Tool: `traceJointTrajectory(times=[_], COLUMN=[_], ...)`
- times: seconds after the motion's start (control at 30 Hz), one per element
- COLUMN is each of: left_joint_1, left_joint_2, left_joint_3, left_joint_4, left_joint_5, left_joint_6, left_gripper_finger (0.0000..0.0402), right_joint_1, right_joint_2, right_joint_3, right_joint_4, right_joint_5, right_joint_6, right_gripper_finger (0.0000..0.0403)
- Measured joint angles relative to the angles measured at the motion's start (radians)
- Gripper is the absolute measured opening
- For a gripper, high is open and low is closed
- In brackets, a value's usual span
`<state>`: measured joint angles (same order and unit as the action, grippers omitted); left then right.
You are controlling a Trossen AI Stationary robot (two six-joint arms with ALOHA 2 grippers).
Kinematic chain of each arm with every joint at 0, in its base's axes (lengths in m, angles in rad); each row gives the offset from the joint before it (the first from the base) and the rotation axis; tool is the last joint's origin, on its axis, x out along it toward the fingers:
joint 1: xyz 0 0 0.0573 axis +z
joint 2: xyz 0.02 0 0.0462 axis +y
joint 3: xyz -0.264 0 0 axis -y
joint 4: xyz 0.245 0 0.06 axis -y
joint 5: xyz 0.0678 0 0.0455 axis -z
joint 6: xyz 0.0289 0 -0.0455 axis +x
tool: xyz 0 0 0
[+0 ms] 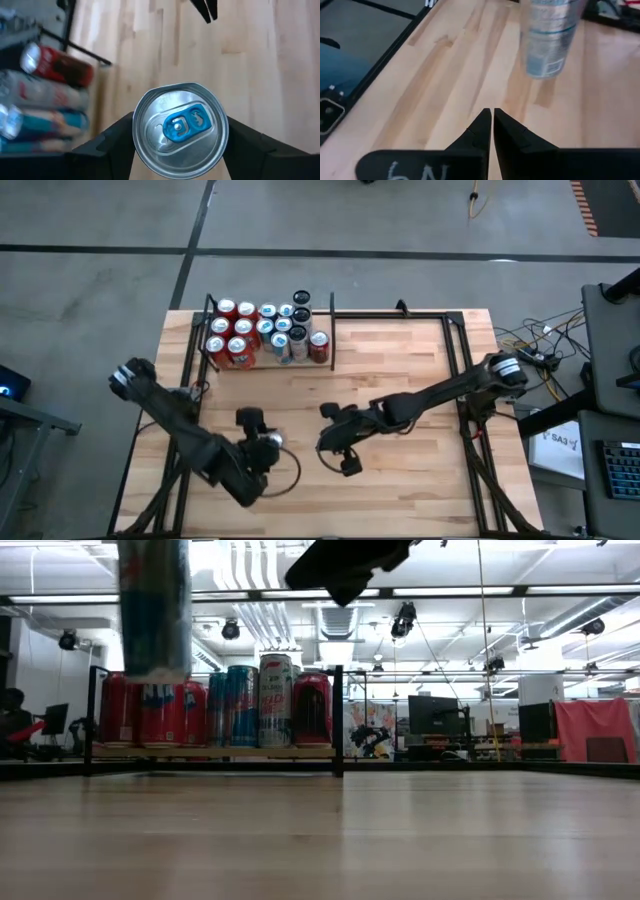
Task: Place canned beverage on shelf
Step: Put the blue soda can on the shelf aligned with the other blue soda can
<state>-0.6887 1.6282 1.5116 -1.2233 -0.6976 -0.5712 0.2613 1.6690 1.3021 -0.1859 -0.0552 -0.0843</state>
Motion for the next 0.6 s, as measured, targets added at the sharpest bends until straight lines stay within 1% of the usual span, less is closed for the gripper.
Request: traceJointTrajectory(times=[0.13,0.3,0.47,0.6], left_joint_1=[0.075,0.193,0.346,0.472], left_joint_2=[-0.079,-0.166,-0.283,-0.387], left_joint_3=[0.0,-0.023,-0.117,-0.232], left_joint_4=[0.0,-0.008,0.019,0.101], left_joint_5=[0.001,0.008,0.058,0.072], left_joint_6=[0.184,0.364,0.438,0.453], left_gripper_finger=[0.0221,0.0221,0.0221,0.0221], right_joint_1=[-0.024,-0.055,-0.087,-0.116], right_joint_2=[-0.054,-0.104,-0.112,-0.111], right_joint_3=[-0.003,-0.01,-0.015,-0.015], right_joint_4=[-0.054,-0.074,-0.075,-0.079], right_joint_5=[-0.004,-0.005,-0.005,-0.005], right_joint_6=[-0.038,-0.068,-0.09,-0.099], right_gripper_finger=[0.0009,0.0009,0.0009,0.0009])
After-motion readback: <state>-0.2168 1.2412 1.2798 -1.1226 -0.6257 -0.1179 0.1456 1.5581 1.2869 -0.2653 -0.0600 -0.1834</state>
